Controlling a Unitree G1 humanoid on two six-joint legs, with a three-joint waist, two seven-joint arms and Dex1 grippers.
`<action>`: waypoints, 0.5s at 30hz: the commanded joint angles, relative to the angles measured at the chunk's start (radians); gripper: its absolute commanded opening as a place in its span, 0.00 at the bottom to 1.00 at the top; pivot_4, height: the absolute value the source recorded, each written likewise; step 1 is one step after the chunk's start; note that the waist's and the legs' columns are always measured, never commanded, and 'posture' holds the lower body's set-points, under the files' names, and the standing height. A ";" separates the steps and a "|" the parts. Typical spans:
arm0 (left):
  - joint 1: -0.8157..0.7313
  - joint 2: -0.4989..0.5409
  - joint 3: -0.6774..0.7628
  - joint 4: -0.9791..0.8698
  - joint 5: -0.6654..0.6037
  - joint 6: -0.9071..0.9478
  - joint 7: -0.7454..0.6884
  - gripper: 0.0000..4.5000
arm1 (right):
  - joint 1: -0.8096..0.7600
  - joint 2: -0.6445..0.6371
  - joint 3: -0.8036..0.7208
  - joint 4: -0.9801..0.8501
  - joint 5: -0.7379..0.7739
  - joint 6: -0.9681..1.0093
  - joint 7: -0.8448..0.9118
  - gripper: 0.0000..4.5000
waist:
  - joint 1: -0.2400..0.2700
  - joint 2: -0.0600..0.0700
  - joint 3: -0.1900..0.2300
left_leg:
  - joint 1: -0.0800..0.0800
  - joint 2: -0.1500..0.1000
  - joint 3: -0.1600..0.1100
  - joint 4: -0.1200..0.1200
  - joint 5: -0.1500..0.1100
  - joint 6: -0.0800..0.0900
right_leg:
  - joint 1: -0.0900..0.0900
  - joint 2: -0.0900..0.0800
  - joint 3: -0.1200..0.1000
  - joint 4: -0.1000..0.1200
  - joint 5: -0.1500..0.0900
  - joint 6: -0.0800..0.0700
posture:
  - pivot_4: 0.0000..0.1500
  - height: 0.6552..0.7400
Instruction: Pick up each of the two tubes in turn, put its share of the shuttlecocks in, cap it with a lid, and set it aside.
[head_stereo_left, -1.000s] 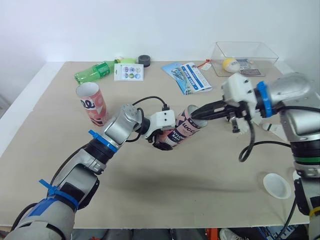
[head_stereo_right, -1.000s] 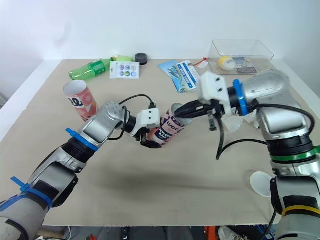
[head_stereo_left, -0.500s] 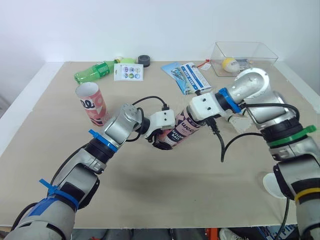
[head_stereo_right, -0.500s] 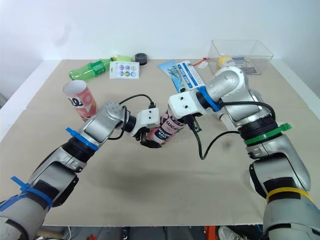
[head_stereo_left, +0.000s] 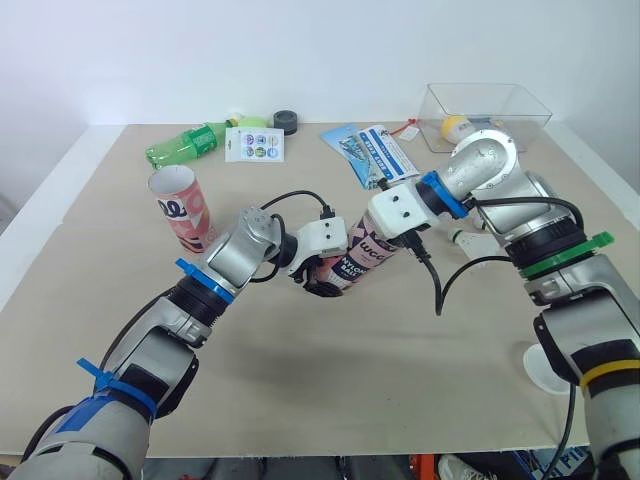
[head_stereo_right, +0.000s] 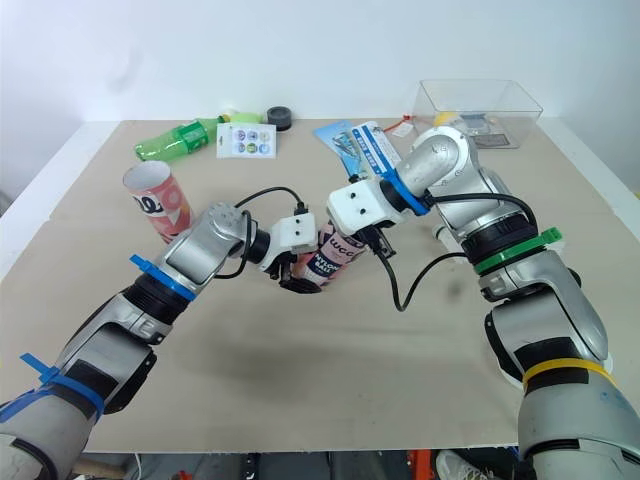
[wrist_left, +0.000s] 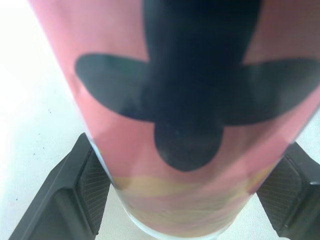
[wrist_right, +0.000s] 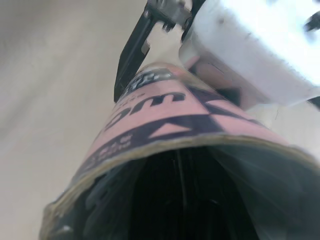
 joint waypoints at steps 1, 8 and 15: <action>0.012 -0.010 -0.003 -0.034 -0.003 -0.002 0.005 0.83 | -0.081 -0.035 -0.077 -0.034 0.145 0.048 0.039 0.01 | 0.000 0.001 0.000 | 0.000 0.000 0.000 0.000 0.000 0.000 | 0.000 0.000 0.000 0.000 0.000 0.000 | 1.00 1.00; 0.032 -0.012 0.009 -0.028 -0.002 -0.011 0.015 0.83 | -0.094 -0.175 -0.130 -0.060 0.300 0.149 0.039 0.01 | 0.001 0.001 0.001 | 0.000 0.000 0.000 -0.001 0.000 0.000 | 0.000 0.000 0.000 -0.001 -0.001 0.000 | 1.00 1.00; 0.100 -0.038 0.081 -0.009 -0.041 -0.110 0.082 0.83 | 0.025 -0.261 -0.364 -0.156 0.457 0.426 -0.015 0.01 | 0.005 0.001 0.001 | 0.000 0.000 0.000 -0.001 0.000 0.000 | 0.001 -0.001 0.000 -0.001 -0.001 0.000 | 1.00 1.00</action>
